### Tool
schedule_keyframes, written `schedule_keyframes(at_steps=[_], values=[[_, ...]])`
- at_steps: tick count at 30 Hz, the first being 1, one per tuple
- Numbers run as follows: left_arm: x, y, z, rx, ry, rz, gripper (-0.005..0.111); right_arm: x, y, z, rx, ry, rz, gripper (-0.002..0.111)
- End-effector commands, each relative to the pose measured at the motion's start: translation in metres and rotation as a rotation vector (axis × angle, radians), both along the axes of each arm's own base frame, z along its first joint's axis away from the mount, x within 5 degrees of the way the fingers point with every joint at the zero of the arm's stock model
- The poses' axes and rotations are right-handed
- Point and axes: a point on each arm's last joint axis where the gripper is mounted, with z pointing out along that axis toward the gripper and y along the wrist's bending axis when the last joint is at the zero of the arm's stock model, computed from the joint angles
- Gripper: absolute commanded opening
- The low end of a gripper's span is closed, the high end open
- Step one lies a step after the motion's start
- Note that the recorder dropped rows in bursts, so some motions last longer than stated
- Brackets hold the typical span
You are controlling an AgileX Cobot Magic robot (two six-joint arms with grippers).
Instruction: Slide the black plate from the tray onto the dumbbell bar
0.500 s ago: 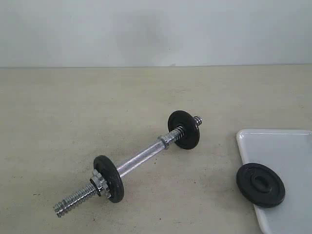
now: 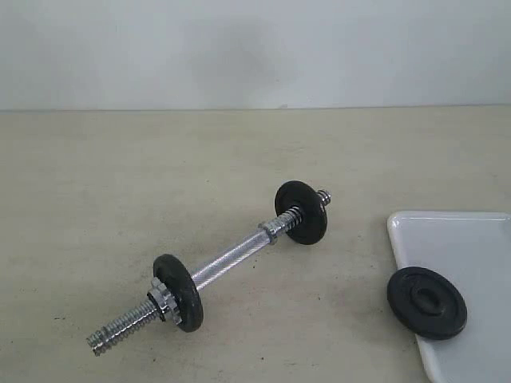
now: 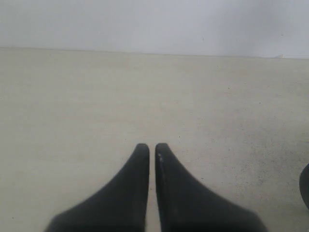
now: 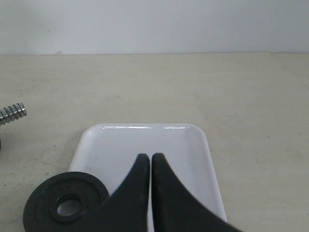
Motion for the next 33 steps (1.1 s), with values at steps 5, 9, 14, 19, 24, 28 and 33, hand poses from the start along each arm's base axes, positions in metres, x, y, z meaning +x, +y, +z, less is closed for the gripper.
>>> schedule_keyframes(at_steps=[5,9,14,19,24,28,33], values=[[0.000,0.000,-0.001,0.001,-0.005,-0.007,0.004,0.000,0.000,0.001,-0.007,-0.014,-0.004,0.000],[0.000,0.000,-0.001,0.001,-0.005,-0.007,0.004,0.000,0.000,0.001,-0.007,-0.014,-0.004,0.000],[0.000,0.000,-0.001,0.001,-0.005,-0.007,0.004,0.001,0.000,0.004,-0.007,-0.045,-0.004,0.000],[0.000,0.000,0.000,0.023,-0.008,-0.005,0.004,0.002,0.000,0.016,-0.012,-0.182,-0.003,0.000],[0.002,0.002,0.008,0.074,-0.098,0.001,0.004,0.002,0.000,0.025,-0.014,-0.274,-0.003,0.000],[0.003,0.002,0.028,0.082,-0.324,0.008,0.004,0.002,0.000,0.033,-0.016,-0.370,-0.002,0.000],[-0.003,0.001,0.055,0.077,-0.625,0.016,0.004,-0.001,0.000,0.047,-0.008,-0.525,-0.002,0.000]])
